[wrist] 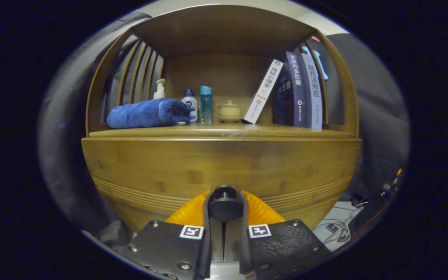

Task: Pull open the drawer, take out the items inside it, and place them on the countertop above the cabinet.

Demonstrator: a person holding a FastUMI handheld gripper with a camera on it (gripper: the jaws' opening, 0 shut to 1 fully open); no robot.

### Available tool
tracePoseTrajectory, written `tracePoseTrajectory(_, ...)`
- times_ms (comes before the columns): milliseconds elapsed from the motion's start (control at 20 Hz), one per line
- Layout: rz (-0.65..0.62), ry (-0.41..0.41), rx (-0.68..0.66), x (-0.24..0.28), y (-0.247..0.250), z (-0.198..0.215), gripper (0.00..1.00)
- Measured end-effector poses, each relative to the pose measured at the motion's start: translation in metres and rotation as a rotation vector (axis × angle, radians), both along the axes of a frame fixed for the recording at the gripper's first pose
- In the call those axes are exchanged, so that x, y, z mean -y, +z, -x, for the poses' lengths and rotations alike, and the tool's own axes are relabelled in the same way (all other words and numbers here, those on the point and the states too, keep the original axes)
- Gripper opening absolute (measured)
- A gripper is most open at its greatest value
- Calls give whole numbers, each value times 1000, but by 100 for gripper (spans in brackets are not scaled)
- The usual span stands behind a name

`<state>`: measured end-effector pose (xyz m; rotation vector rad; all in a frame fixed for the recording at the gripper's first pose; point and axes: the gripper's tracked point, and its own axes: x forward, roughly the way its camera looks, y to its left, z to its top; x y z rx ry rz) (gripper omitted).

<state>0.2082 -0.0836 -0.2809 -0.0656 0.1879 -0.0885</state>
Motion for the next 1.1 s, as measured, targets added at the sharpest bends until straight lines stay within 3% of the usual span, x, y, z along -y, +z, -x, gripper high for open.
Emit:
tracePoseTrajectory(400,-62,-25,0,2,3,96,28)
tracePoseTrajectory(700,-8,-28,-9,8,-4,156,28)
tracePoseTrajectory(1050,-17,-14,-40,9,-5,164,28)
tracePoseTrajectory(1100,-14,0,-50,6,-4,165,37)
